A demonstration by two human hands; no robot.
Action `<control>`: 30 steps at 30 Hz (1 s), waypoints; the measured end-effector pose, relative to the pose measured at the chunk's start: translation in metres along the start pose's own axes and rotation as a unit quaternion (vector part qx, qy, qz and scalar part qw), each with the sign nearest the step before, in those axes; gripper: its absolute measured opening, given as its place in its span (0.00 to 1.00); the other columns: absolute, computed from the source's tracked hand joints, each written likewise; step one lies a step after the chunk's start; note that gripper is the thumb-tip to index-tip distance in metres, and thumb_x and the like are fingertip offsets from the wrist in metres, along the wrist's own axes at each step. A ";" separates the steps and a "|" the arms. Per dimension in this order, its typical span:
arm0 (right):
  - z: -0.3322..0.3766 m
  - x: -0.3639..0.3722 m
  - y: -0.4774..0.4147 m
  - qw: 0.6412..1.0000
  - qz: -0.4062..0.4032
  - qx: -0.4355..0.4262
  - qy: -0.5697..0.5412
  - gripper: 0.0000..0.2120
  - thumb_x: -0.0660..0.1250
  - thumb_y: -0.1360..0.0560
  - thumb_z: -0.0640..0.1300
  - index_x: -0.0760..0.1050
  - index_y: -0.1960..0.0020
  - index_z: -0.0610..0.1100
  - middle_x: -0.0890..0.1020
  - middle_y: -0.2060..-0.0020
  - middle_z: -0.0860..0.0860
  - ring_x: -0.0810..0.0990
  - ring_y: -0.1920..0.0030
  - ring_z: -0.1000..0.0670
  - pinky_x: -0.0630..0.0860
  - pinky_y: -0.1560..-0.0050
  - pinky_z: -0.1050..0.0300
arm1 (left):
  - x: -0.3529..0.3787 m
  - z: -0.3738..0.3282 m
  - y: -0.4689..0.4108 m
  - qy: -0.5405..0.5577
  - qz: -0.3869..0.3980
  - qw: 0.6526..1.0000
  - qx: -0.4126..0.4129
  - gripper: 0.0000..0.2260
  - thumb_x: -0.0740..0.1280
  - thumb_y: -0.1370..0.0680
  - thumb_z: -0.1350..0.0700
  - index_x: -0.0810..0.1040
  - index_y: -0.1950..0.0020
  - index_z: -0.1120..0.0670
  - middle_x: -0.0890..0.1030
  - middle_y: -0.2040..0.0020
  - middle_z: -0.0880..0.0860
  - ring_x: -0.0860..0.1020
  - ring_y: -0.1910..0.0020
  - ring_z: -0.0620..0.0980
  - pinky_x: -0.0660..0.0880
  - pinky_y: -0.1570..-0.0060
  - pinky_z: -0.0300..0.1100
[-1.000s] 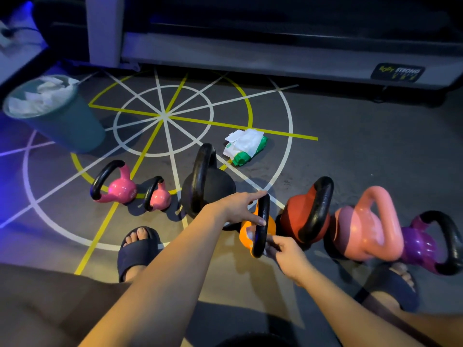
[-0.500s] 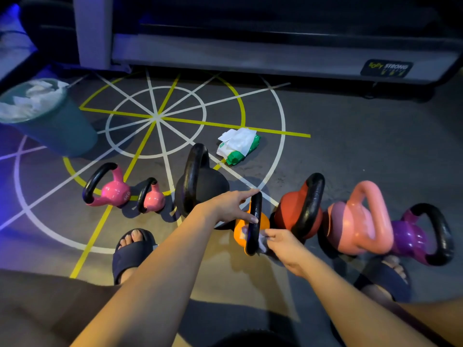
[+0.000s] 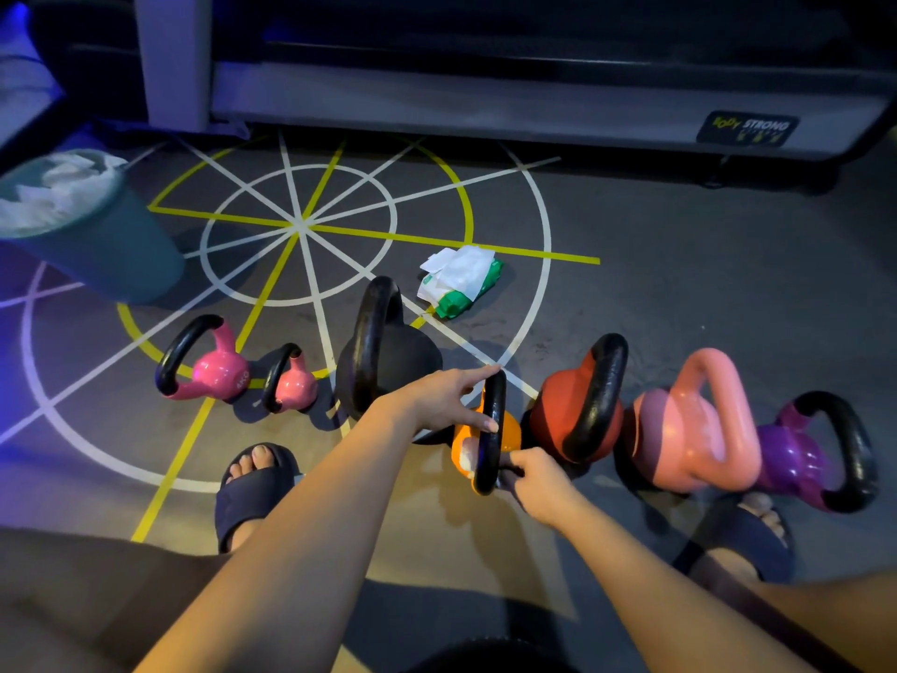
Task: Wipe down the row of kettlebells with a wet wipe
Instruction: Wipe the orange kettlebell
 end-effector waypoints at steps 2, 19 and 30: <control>0.007 -0.001 0.002 0.980 0.010 0.009 -0.197 0.17 0.60 0.21 0.32 0.85 0.54 0.47 0.86 0.59 0.46 0.81 0.58 0.52 0.81 0.47 0.50 | -0.001 0.003 0.001 -0.003 -0.001 1.000 0.002 0.43 0.76 0.26 0.42 0.53 0.19 0.37 0.65 0.21 0.50 0.65 0.23 0.52 0.63 0.26 0.51; 0.004 0.002 0.001 0.907 0.027 0.061 -0.417 0.18 0.60 0.22 0.30 0.83 0.42 0.44 0.86 0.48 0.42 0.82 0.51 0.49 0.77 0.48 0.55 | 0.002 0.003 0.002 0.047 0.010 0.999 0.000 0.42 0.75 0.25 0.45 0.52 0.19 0.35 0.63 0.20 0.51 0.62 0.21 0.51 0.61 0.25 0.51; 0.021 -0.009 -0.019 0.826 -0.086 0.111 -0.545 0.10 0.65 0.20 0.35 0.83 0.45 0.42 0.86 0.52 0.39 0.84 0.56 0.46 0.79 0.62 0.56 | 0.002 0.009 0.000 0.054 0.014 0.998 -0.002 0.42 0.75 0.24 0.47 0.52 0.18 0.37 0.62 0.19 0.49 0.62 0.21 0.50 0.60 0.28 0.45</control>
Point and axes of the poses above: each hand's wrist, its own y-axis away from the middle knuckle, its own x-axis out of the palm, z = x × y, the point moved 3 cm from there along -y, towards the middle knuckle
